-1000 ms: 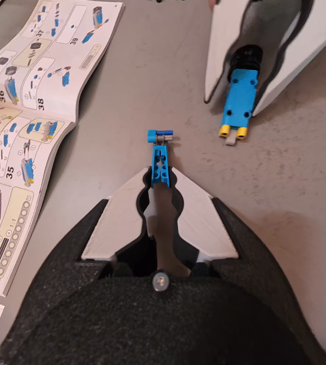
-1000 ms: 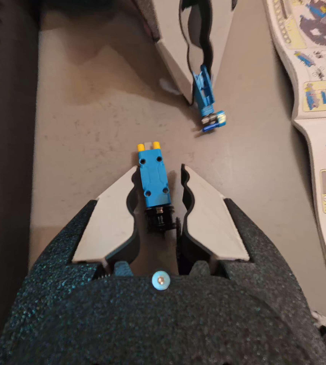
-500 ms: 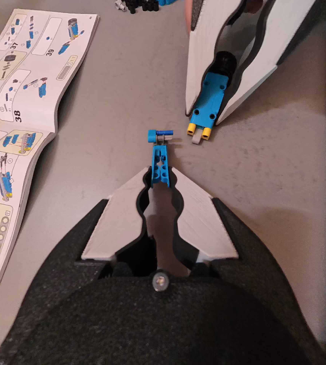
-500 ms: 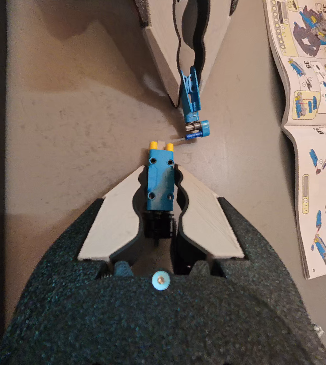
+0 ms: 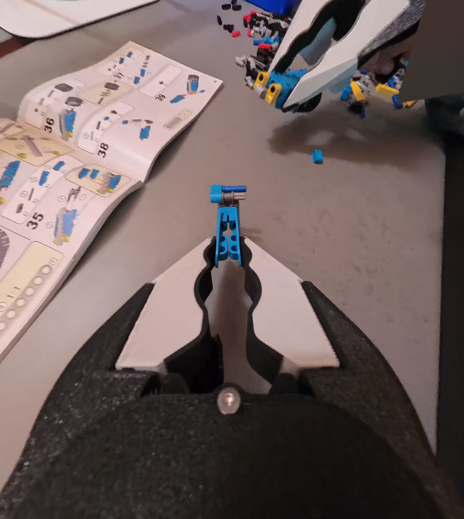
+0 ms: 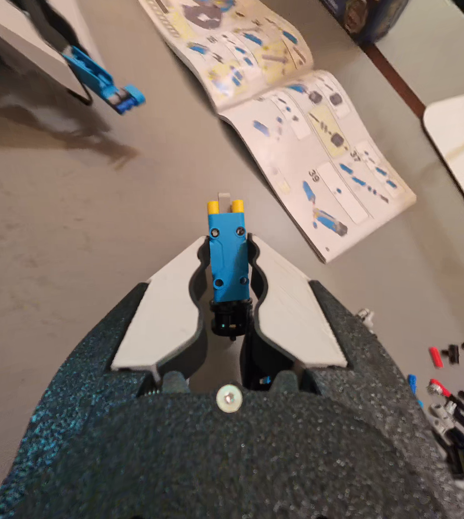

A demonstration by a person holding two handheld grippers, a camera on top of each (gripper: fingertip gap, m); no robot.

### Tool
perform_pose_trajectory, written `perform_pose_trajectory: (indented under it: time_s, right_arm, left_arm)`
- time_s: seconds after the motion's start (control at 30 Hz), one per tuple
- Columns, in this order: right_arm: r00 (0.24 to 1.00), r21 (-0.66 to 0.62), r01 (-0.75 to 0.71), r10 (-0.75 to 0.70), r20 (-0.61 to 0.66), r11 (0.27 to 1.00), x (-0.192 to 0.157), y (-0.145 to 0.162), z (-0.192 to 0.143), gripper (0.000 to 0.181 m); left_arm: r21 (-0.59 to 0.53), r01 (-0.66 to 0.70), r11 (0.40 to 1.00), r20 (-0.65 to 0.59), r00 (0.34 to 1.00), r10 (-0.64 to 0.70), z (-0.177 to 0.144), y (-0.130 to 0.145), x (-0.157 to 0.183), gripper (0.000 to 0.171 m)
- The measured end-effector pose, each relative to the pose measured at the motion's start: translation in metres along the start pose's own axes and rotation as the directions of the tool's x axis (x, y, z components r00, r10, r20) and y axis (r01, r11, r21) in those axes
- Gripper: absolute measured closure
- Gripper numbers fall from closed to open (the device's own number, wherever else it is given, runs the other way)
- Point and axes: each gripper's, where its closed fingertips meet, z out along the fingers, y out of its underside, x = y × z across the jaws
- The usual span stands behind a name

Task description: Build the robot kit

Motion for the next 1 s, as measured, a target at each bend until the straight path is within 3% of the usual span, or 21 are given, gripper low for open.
perform_pose_trajectory:
  time_s: [0.3,0.7,1.0]
  right_arm:
    - [0.994,-0.095,-0.103,0.101,-0.028,0.99,0.013,0.028,0.021,0.156]
    - [0.967,-0.017,-0.244,0.245,0.072,0.97,0.014,0.025,0.023,0.156]
    - [0.972,-0.021,-0.217,0.218,0.089,0.976,0.007,0.023,0.024,0.156]
  left_arm:
    - [0.0,0.025,1.0,-0.026,0.999,-0.025,0.002,0.004,-0.004,0.156]
    - [-0.091,-0.084,0.992,-0.056,0.995,0.079,0.012,0.018,0.011,0.157]
    - [-0.115,-0.107,0.988,-0.069,0.993,0.099,0.014,0.022,0.014,0.156]
